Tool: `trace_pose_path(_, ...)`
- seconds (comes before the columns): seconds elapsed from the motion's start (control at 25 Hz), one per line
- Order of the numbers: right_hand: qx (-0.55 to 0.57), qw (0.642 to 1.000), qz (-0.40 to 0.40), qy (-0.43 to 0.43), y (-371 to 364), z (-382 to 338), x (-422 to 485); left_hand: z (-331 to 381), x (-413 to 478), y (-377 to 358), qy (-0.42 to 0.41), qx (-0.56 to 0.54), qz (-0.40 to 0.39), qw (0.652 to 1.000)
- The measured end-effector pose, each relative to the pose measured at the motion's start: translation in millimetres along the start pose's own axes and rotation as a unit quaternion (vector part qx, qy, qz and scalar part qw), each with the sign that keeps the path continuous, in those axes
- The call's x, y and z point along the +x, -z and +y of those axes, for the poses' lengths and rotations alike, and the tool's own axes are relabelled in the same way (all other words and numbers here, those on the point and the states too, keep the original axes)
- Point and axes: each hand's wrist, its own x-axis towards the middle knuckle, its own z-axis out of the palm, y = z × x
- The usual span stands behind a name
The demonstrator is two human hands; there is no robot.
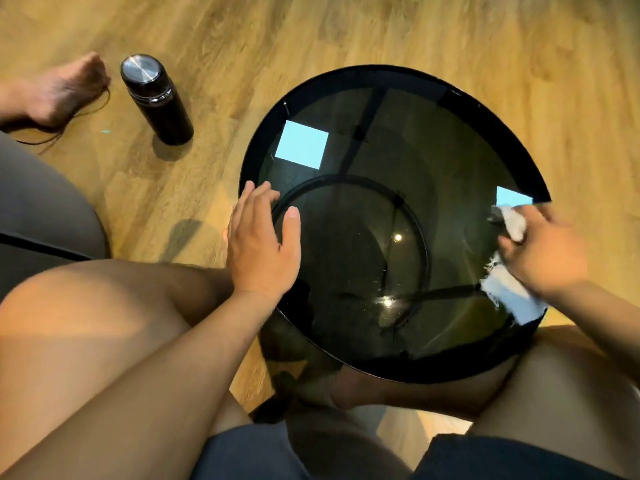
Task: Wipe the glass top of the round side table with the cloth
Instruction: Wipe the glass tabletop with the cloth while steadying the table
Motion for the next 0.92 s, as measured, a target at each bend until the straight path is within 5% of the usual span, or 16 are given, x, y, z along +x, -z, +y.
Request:
trace_pose_path(0.12, 0.070, 0.976, 0.044, -0.200, -4, -8, 37, 0, 0, 0, 0.002, -0.001, 0.002, 1.000)
trace_pose_path(0.2, 0.094, 0.966, 0.061, -0.232, -3, -52, 34, 0, 1, -1, 0.002, 0.003, 0.004, 1.000)
trace_pose_path(0.32, 0.106, 0.989, 0.039, -0.094, 2, -151, -6, 1, 0, 0, -0.003, 0.008, 0.007, 1.000)
trace_pose_path(0.44, 0.220, 0.972, 0.006, 0.084, 3, -243, -64, 3, 0, 3, -0.004, -0.010, 0.012, 1.000)
trace_pose_path(0.64, 0.163, 0.958, -0.015, 0.238, -1, -182, -77, 11, -3, 5, 0.023, -0.033, 0.009, 0.999)
trace_pose_path(0.8, 0.085, 0.996, 0.000, 0.031, -3, -56, -12, 5, -3, 3, 0.001, 0.003, 0.011, 1.000)
trace_pose_path(0.92, 0.101, 0.987, 0.034, -0.124, 1, -32, 32, 5, -1, 2, 0.010, 0.001, 0.012, 1.000)
